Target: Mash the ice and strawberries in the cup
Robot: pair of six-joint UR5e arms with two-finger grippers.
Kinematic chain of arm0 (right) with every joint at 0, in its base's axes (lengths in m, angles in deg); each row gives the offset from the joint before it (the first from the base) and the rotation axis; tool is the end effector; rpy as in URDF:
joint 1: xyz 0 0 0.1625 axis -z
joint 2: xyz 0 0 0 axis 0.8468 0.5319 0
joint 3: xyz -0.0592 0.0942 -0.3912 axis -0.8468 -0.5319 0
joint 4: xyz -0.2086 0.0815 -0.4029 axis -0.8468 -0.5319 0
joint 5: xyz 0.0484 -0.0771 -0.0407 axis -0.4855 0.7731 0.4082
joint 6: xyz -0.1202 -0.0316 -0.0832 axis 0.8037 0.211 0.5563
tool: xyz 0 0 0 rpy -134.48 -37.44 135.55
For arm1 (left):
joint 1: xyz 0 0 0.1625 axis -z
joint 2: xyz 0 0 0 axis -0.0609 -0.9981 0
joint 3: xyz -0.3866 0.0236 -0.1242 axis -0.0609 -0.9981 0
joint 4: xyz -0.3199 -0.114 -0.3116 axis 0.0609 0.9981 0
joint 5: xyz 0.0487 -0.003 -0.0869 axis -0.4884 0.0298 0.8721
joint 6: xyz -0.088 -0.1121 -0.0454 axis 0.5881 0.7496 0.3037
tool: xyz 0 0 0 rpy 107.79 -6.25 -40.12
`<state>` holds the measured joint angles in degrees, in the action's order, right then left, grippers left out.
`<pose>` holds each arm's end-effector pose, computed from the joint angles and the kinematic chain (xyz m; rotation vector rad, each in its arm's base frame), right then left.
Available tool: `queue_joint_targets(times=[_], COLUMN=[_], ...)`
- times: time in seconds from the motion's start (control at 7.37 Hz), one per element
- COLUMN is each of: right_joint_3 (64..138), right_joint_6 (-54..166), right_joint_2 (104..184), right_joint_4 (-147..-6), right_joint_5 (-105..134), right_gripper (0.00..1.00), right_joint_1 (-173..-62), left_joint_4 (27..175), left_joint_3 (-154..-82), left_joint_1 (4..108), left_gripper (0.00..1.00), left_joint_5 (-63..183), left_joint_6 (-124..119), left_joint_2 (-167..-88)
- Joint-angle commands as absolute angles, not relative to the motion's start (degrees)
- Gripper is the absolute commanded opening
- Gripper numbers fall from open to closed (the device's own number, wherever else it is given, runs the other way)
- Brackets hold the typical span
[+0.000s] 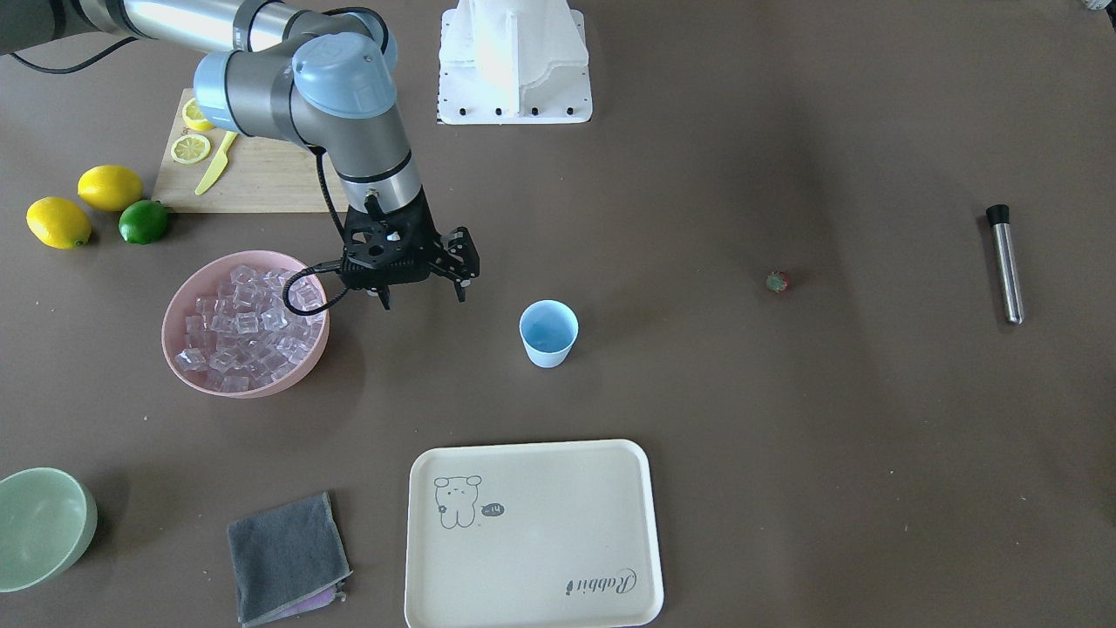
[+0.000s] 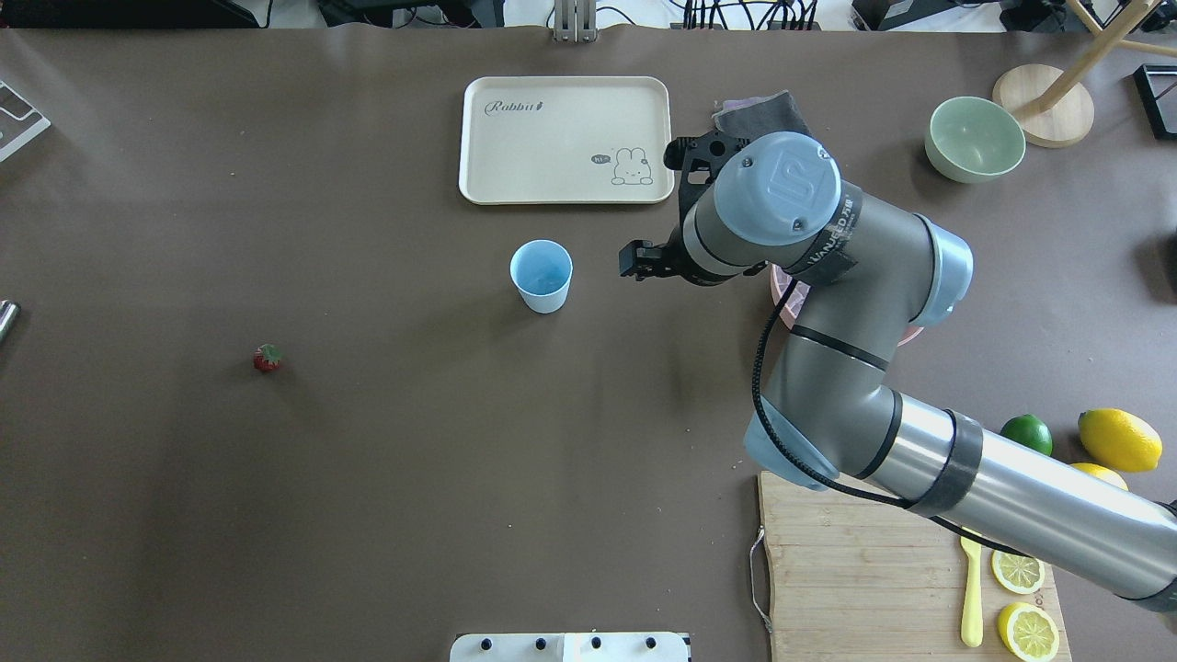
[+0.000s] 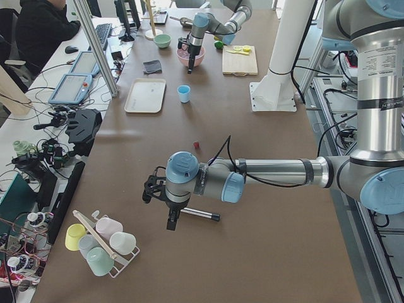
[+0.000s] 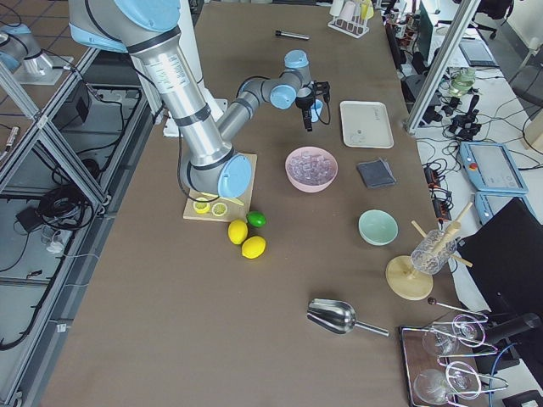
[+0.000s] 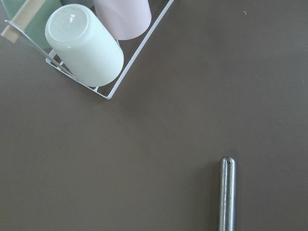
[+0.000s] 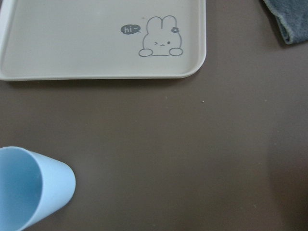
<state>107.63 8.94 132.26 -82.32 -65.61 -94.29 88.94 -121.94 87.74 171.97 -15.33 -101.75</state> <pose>-0.5216 -0.5083 0.2371 0.2604 -0.8378 0.0633 -0.0413 -0.5195 0.6590 0.2172 0.7584 0.0376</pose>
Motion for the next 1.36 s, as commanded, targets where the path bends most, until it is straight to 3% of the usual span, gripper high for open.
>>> queue_joint_targets(times=[0.0, 0.81, 1.22], right_joint_3=[111.6, 110.1, 109.6], right_joint_6=[18.0, 25.8, 29.1], right_joint_2=[139.7, 142.7, 142.9], right_joint_4=[-84.3, -84.0, -83.4], right_joint_5=[-70.4, -70.1, -70.8], right_gripper=[0.99, 0.98, 0.77], right_joint_1=[-100.2, -100.5, -100.9], left_joint_4=[88.9, 88.9, 88.9], left_joint_3=[-121.9, -122.1, -122.3], left_joint_1=[87.7, 87.7, 87.7], left_gripper=[0.99, 0.99, 0.99], left_joint_5=[172.0, 172.0, 172.0], left_joint_6=[-15.2, -15.1, -15.1], left_joint_2=[-101.7, -102.0, -101.6])
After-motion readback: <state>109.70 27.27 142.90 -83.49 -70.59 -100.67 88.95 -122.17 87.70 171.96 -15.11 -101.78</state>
